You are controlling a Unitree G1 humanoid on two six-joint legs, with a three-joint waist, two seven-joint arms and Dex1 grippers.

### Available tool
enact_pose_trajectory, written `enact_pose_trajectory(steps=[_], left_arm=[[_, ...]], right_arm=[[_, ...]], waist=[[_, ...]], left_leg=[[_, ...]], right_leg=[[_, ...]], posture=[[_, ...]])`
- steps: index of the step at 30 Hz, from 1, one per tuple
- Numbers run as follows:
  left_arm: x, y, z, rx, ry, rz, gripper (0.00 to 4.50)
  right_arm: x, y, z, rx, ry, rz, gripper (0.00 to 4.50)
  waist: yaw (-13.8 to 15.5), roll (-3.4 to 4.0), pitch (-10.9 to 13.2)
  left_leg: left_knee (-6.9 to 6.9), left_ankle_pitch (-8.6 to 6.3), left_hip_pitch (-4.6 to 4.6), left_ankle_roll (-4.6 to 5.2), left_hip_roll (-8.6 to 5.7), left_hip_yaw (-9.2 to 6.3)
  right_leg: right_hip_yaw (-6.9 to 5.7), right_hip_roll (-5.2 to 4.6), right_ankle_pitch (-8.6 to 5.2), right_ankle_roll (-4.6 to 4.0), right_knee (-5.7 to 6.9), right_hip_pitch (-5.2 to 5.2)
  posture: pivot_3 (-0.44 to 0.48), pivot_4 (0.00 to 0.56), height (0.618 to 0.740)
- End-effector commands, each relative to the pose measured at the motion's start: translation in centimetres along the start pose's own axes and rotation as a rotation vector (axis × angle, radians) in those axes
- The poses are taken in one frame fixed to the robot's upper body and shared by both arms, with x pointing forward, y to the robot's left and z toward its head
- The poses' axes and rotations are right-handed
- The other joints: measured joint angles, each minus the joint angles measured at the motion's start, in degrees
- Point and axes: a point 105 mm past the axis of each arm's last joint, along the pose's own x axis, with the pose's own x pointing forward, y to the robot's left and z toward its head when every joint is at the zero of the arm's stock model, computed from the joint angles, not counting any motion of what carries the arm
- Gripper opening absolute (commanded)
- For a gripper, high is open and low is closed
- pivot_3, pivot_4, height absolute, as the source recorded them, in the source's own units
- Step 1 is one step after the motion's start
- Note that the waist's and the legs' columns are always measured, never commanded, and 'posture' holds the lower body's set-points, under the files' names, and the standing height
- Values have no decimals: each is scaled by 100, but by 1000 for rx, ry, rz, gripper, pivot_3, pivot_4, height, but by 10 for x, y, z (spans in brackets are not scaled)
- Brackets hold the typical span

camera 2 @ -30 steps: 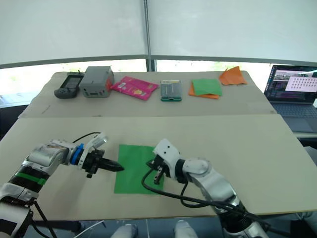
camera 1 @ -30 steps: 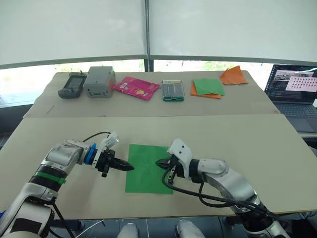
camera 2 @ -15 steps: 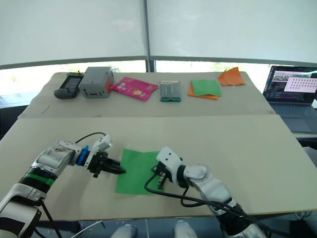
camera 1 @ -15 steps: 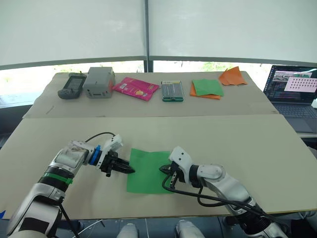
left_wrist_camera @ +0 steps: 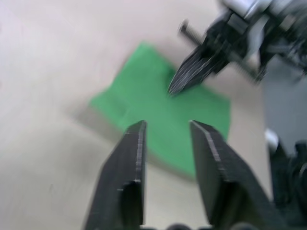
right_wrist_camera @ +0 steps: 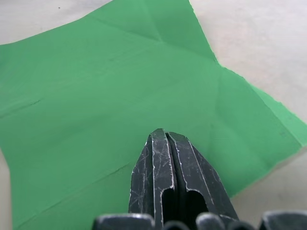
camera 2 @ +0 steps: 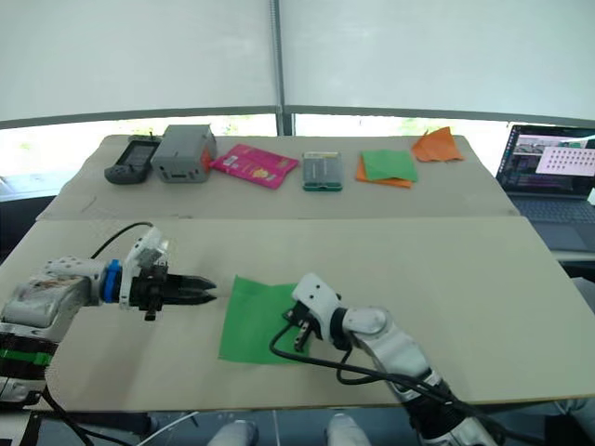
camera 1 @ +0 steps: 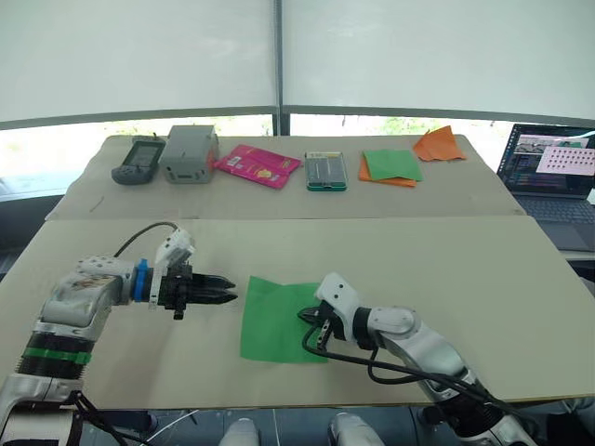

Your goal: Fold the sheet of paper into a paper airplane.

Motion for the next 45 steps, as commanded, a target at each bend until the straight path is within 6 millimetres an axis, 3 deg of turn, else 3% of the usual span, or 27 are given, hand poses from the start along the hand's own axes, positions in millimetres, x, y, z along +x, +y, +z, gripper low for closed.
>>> enact_pose_trajectory(steps=[1, 7, 14, 22, 27, 30, 38, 45], left_arm=[[15, -4, -2, 22, -34, 26, 22], [37, 9, -48, 81, 96, 134, 22], [45, 16, -66, 108, 120, 168, 22], [54, 13, -89, 144, 189, 176, 22], [53, 11, -100, 183, 243, 175, 0], [52, 11, -100, 186, 243, 177, 0], [54, 9, -98, 190, 230, 174, 0], [53, 8, -97, 190, 229, 173, 0]], right_arm=[[1, 3, -2, 7, 7, 2, 0], [0, 3, -2, 7, 9, -4, 0], [-4, 2, 2, 16, -5, -23, 0], [-19, -10, 44, 69, -217, -96, 0], [-32, -32, 43, 126, -221, -202, 1575], [-35, -35, 38, 137, -197, -199, 2599], [-25, -38, 22, 184, -162, -199, 2599], [-15, -32, 25, 256, -229, -148, 2599]], waist=[[8, 1, 0], [-3, 4, -3], [48, 2, -5], [78, 17, -14], [81, 21, -29], [75, 32, -35], [67, 41, -41], [65, 42, -41]], left_leg=[[0, 0, 1, 0, 0, 1], [0, 0, 4, 1, 0, 0], [1, 0, 6, 0, 0, 0], [2, 0, 5, 0, -1, 0], [2, 0, 9, 0, -1, 0], [2, 0, 9, 0, -1, 1], [2, 0, 11, 1, -1, 1], [2, 0, 11, 1, -1, 1]], right_leg=[[0, 0, 0, 1, 1, 1], [1, 5, 1, 1, 4, 2], [1, 4, 1, 1, 3, 2], [2, 3, 1, 2, 3, 5], [2, 3, 1, 2, 4, 8], [2, 3, 1, 1, 3, 8], [2, 3, 0, 0, 4, 8], [2, 4, 0, 1, 5, 9]], posture=[[0, 150, 740], [0, 150, 740], [0, 150, 740], [0, 150, 740], [0, 150, 740], [0, 150, 740], [0, 150, 740], [0, 150, 740]])
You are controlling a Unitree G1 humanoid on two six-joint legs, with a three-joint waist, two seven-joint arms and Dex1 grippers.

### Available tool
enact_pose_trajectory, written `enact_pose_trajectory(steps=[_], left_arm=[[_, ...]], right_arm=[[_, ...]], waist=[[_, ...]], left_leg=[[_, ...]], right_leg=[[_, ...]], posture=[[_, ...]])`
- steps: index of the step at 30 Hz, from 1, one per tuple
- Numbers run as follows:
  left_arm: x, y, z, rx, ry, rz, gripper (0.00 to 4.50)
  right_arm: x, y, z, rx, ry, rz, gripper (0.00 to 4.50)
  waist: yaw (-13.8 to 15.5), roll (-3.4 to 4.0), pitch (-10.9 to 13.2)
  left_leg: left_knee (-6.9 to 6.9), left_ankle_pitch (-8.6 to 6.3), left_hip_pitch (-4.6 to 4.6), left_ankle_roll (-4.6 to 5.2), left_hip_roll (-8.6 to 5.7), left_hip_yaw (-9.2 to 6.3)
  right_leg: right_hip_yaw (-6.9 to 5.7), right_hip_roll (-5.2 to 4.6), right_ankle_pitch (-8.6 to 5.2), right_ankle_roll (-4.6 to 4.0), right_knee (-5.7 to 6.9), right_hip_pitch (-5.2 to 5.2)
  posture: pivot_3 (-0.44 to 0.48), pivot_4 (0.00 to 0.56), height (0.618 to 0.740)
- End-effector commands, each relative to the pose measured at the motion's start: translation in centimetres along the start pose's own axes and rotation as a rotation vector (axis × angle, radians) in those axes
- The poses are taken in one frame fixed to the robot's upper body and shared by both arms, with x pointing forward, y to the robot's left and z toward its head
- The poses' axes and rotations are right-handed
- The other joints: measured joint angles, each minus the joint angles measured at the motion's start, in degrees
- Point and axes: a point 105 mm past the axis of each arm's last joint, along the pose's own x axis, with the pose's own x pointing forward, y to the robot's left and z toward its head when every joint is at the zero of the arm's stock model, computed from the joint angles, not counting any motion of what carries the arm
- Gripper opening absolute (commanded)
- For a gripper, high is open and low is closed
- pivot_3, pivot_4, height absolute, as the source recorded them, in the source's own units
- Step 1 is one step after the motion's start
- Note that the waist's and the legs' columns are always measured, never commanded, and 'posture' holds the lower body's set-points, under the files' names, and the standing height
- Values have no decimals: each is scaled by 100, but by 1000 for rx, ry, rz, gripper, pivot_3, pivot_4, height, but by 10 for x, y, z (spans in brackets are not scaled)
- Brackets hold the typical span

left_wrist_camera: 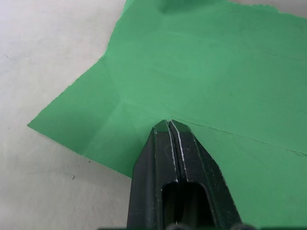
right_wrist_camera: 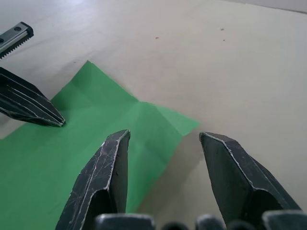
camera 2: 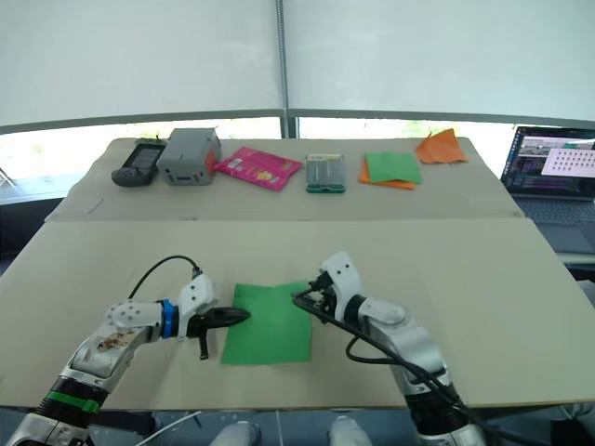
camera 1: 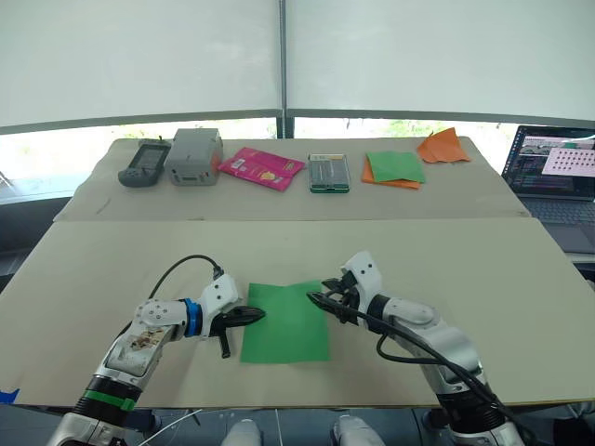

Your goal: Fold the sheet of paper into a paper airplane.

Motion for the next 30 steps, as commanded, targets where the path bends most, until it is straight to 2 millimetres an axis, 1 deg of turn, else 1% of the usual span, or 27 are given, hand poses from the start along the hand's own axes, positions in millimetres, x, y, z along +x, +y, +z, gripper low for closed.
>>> enact_pose_trajectory(steps=[1, 2, 3, 5, 7, 10, 11, 18, 21, 22, 24, 27, 30], left_arm=[[0, -8, -23, -47, 89, -17, 0], [0, -8, -23, -46, 89, -18, 0], [0, -8, -23, -46, 90, -18, 0], [0, -9, -24, -47, 92, -20, 0], [-1, -10, -25, -47, 95, -27, 0], [-2, -10, -25, -48, 95, -27, 0], [-2, -10, -25, -50, 95, -24, 0], [-2, -8, -24, -45, 97, -24, 0], [-3, -7, -24, -45, 100, -26, 0], [-3, -7, -24, -46, 101, -25, 0], [-4, -8, -24, -48, 101, -29, 0], [-5, -9, -24, -50, 104, -33, 0], [-6, -9, -25, -52, 107, -32, 0]], right_arm=[[2, 5, 13, 0, -73, 33, 2599], [2, 5, 13, -2, -72, 29, 2599], [2, 4, 14, 0, -76, 24, 2359], [1, 4, 16, 3, -87, 21, 1789], [0, 5, 18, 7, -95, 22, 1055], [-2, 6, 19, 8, -100, 25, 95], [-2, 6, 19, 6, -99, 27, 38], [-4, 15, 14, -35, -80, 49, 38], [-3, 24, 16, -157, -90, 56, 38], [-2, 26, 17, -226, -92, 41, 38], [3, 26, 12, -363, -64, 3, 38], [7, 25, -1, -521, -22, -29, 38], [9, 31, 1, -569, -57, -22, 38]], waist=[[1, 1, 0], [3, 1, 0], [3, 1, 0], [-2, 1, 0], [-7, 1, 0], [-12, 1, 0], [-12, 1, 0], [-7, 1, -1], [-11, 1, -1], [-11, 1, 0], [-12, 3, -2], [-10, -1, -4], [-16, -11, -10]], left_leg=[[0, 0, 0, 0, 0, 0], [0, 0, -1, 0, 0, 0], [0, 0, -1, 0, 0, 0], [0, 0, -1, 0, 0, 0], [0, 0, 0, 0, 0, 0], [0, 0, 0, 0, 0, 0], [0, 0, 0, 0, 0, 0], [0, 0, 0, 0, 0, 0], [0, 0, 1, 0, 0, 0], [0, 0, 1, 0, 0, 0], [-1, 0, 2, 0, 0, 0], [-1, 0, 3, 0, 0, 1], [-2, 0, 9, 0, 1, 1]], right_leg=[[0, 0, 0, 0, 0, 0], [0, 0, 0, 0, 0, -1], [0, 0, 0, 0, 0, 0], [0, 0, 0, 0, 0, -1], [0, 0, 0, 0, 1, -1], [0, 1, 0, 0, 2, -1], [0, 1, 0, 0, 2, -1], [0, 1, 0, 0, 1, -1], [0, 0, -1, 0, 0, -2], [0, 0, -1, -1, 0, -2], [0, 1, -1, -1, 0, -4], [0, 0, -2, -2, 0, -4], [0, 1, -3, -3, 1, -2]], posture=[[0, 150, 740], [0, 150, 740], [0, 150, 740], [0, 150, 740], [0, 150, 740], [0, 150, 740], [0, 150, 740], [0, 150, 740], [0, 150, 740], [0, 150, 740], [0, 150, 740], [0, 150, 740], [0, 150, 740]])
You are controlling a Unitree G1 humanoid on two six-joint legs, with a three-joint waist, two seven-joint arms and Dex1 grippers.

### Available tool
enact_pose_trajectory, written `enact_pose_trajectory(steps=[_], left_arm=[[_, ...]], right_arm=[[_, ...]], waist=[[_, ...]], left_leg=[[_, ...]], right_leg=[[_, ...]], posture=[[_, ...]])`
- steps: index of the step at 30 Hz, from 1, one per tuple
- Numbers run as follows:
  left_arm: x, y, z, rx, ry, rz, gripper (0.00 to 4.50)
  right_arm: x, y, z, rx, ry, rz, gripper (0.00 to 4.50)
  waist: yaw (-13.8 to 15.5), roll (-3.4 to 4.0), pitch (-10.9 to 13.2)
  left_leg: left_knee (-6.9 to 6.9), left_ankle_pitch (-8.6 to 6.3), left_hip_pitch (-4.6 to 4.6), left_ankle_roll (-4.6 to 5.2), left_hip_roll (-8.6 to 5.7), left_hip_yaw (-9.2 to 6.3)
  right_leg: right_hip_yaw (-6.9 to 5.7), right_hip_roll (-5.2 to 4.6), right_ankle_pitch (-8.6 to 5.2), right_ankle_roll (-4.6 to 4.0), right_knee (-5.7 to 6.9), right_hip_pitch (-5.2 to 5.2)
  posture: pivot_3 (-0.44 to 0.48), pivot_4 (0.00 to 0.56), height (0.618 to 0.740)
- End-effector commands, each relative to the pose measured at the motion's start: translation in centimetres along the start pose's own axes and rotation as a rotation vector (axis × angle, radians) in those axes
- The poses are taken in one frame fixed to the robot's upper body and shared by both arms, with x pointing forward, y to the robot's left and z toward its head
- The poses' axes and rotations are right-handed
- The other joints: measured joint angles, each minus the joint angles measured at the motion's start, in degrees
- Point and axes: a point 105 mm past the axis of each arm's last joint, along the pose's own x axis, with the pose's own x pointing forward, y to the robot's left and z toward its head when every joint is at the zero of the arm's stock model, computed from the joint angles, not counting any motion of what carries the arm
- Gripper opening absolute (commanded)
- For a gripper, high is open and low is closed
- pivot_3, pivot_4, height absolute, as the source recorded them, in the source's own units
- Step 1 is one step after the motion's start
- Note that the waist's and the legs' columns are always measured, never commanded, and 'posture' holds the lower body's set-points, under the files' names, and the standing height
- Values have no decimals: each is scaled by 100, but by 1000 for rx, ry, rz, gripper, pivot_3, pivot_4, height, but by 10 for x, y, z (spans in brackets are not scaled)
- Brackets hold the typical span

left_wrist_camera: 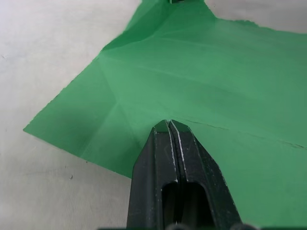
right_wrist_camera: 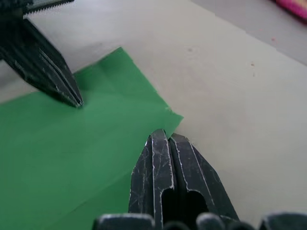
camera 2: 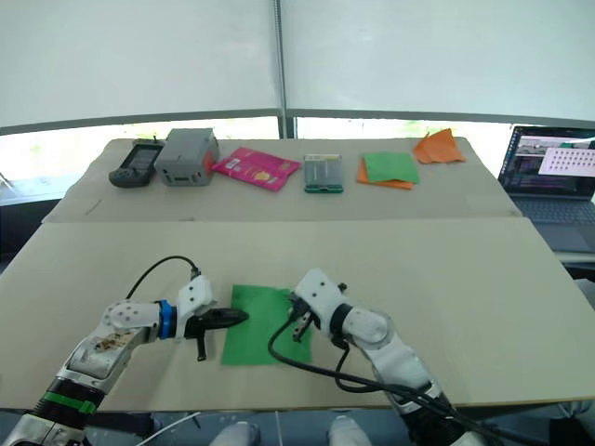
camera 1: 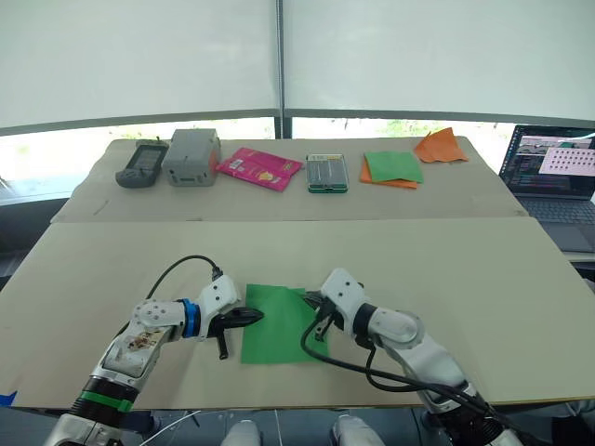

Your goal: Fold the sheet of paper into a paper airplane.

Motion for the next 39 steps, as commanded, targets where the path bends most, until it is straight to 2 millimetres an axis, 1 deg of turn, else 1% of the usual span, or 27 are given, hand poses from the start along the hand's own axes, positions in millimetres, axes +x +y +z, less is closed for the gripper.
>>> enact_pose_trajectory(steps=[1, 3, 7, 10, 15, 20, 21, 24, 27, 29, 30, 32, 34, 36, 38, 39], left_arm=[[-1, -9, -23, -62, 87, -29, 0], [-1, -8, -23, -63, 90, -29, 0], [-1, -7, -23, -62, 92, -27, 0], [-1, -7, -22, -61, 89, -26, 0], [-2, -5, -21, -53, 88, -19, 0], [-2, 2, -15, -48, 76, 5, 0], [-2, 4, -10, -62, 56, 7, 0], [-3, 4, 4, -102, -1, -16, 831], [-4, 4, 33, -162, -103, -67, 1823], [-4, 11, 47, -196, -152, -60, 2482], [-4, 12, 49, -214, -164, -64, 2482], [1, 18, 50, -233, -172, -53, 2117], [8, 21, 51, -208, -173, -49, 1535], [14, 26, 53, -197, -183, -39, 824], [26, 31, 53, -161, -172, -20, 142], [32, 32, 51, -142, -161, -14, 27]], right_arm=[[2, 6, 7, -65, -39, 8, 38], [1, 11, 4, -74, -22, 36, 38], [2, 12, 0, -46, -3, 74, 38], [1, 21, -12, 11, 57, 150, 38], [5, 17, -17, 34, 90, 146, 38], [6, 26, -23, 95, 123, 171, 38], [7, 27, -23, 96, 126, 173, 38], [8, 30, -26, 87, 137, 176, 0], [11, 29, -28, 84, 149, 174, 0], [12, 25, -27, 100, 146, 162, 0], [12, 26, -29, 111, 150, 155, 0], [11, 28, -32, 110, 159, 163, 0], [11, 29, -34, 116, 160, 163, 0], [13, 28, -34, 116, 163, 155, 0], [15, 26, -31, 113, 157, 149, 0], [16, 26, -30, 105, 156, 150, 0]], waist=[[-3, -2, -1], [-2, -2, -1], [2, -2, -1], [5, -3, -2], [8, -4, -3], [5, -8, -7], [5, -9, -8], [1, -12, -10], [-9, -18, -7], [-9, -29, -2], [-9, -33, -3], [-10, -33, -7], [-21, -29, -9], [-25, -29, -9], [-24, -30, -9], [-20, -32, -9]], left_leg=[[0, 0, 1, 0, 0, 0], [0, 0, 0, 0, 0, 0], [0, 0, 0, 0, 0, 0], [0, 0, 0, 0, 0, 0], [0, 0, 1, 0, 0, 0], [0, 0, 3, 0, 0, 0], [0, 0, 4, 0, 0, 0], [0, 0, 6, 0, 0, 0], [0, 0, 6, 0, 0, 0], [0, 0, 4, 0, 1, 0], [1, 0, 4, 0, 1, -1], [1, 0, 6, 0, 1, -2], [2, 0, 7, 0, 0, -2], [2, 0, 7, 0, 0, -2], [2, 0, 7, 1, 0, -2], [3, 0, 6, 1, 0, -2]], right_leg=[[0, 0, 0, 0, 0, 0], [0, 0, 0, 0, 1, 1], [0, 0, 0, 0, 1, 1], [0, 0, 0, 0, 1, 2], [0, 0, 0, 0, 1, 3], [0, 0, 0, 0, 3, 4], [0, 0, 0, 0, 3, 4], [0, 1, 0, 0, 6, 4], [0, 1, 0, 0, 8, 3], [0, 3, 0, 0, 10, 2], [0, 4, 0, 0, 11, 1], [0, 6, 0, 0, 11, 3], [1, 5, 1, 1, 8, 6], [1, 7, 1, 2, 11, 6], [1, 8, 4, 6, 11, 6], [1, 9, 4, 6, 11, 8]], posture=[[0, 150, 740], [0, 150, 740], [0, 150, 740], [0, 150, 740], [0, 150, 740], [0, 150, 740], [0, 150, 740], [0, 150, 740], [0, 150, 740], [0, 150, 740], [0, 150, 740], [0, 150, 740], [0, 150, 740], [0, 150, 740], [0, 150, 740], [0, 150, 740]])
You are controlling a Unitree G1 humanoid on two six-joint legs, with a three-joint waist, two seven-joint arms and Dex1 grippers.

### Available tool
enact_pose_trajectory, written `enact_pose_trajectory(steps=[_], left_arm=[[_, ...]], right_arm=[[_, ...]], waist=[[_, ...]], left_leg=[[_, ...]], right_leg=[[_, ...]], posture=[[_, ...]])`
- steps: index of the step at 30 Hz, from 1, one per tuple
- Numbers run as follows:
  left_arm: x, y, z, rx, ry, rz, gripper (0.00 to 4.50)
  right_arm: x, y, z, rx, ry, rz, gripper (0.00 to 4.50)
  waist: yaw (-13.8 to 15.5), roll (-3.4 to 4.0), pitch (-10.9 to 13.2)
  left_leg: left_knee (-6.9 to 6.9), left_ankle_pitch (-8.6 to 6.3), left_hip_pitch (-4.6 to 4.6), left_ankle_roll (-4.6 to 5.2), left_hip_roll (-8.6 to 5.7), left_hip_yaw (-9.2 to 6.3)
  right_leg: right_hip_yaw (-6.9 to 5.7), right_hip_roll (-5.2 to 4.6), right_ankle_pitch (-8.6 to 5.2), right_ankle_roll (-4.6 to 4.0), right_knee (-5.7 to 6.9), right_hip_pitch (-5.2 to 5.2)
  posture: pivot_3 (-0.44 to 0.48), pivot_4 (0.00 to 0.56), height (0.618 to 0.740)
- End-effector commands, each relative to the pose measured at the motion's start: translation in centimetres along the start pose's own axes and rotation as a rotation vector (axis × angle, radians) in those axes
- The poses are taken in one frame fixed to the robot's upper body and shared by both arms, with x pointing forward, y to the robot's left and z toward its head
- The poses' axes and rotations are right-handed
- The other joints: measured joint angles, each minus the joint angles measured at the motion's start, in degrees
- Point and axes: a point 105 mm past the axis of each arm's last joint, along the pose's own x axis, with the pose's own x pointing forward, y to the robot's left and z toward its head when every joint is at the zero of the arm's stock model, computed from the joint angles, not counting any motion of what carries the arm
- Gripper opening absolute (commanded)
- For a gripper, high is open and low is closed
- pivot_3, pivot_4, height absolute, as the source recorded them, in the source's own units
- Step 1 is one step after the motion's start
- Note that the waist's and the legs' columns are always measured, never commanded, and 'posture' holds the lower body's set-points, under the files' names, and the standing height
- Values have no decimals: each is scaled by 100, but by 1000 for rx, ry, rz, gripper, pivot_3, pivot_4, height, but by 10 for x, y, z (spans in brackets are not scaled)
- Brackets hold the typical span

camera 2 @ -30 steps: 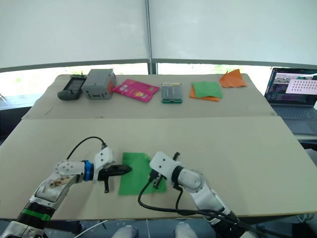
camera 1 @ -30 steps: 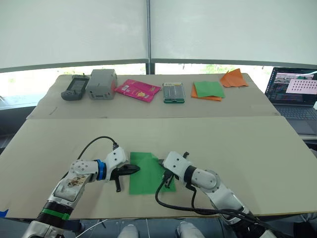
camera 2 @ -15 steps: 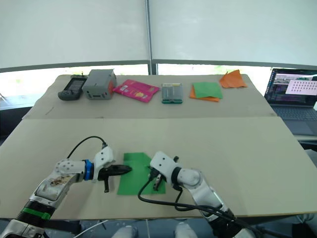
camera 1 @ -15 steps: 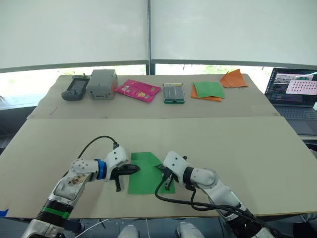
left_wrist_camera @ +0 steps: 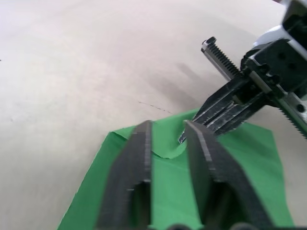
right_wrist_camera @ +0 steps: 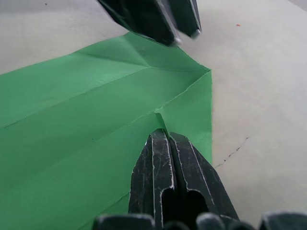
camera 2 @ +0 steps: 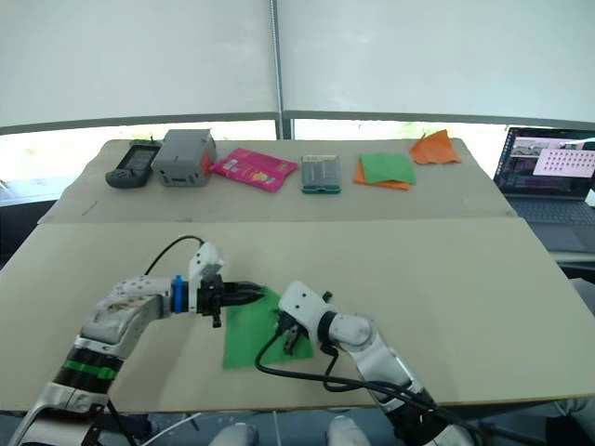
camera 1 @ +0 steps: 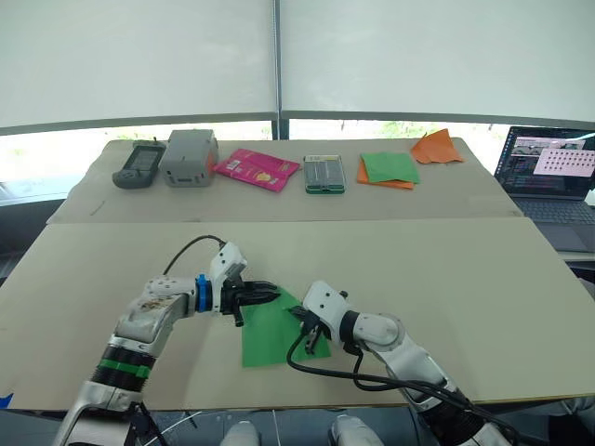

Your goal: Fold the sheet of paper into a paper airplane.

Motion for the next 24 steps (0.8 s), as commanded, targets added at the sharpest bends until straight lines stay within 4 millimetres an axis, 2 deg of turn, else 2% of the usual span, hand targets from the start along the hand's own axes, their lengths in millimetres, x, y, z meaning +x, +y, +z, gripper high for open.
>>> enact_pose_trajectory(steps=[1, 6, 13, 19, 24], left_arm=[[16, 7, 5, 98, 5, 17, 27], [31, 6, 8, 135, 8, -17, 27], [23, 1, -10, 158, 82, -51, 27], [17, 4, -10, 182, 108, -30, 27], [21, 2, -17, 183, 121, -27, 27]], right_arm=[[5, 3, -16, 16, 67, 7, 0], [6, 2, -16, 16, 72, 7, 0], [6, 3, -16, 33, 72, -3, 0], [7, 3, -16, 38, 73, -13, 0], [9, 5, -15, 40, 69, -8, 0]], waist=[[3, -2, -1], [-11, -3, -2], [-70, 3, -4], [-85, 2, -4], [-87, 3, -4]], left_leg=[[1, 0, 0, 0, 0, 0], [4, 0, -5, 0, 0, 0], [4, 0, -9, 0, 0, -2], [4, 0, -1, 0, 0, -3], [4, 0, -2, 0, 0, -4]], right_leg=[[0, 0, 0, 0, 0, -1], [1, 2, 7, 12, 4, 6], [5, 5, 13, 23, 8, 15], [5, 5, 2, 3, 6, 5], [5, 5, 5, 9, 9, 7]], posture=[[0, 150, 740], [0, 150, 740], [0, 150, 740], [0, 150, 740], [0, 150, 740]])
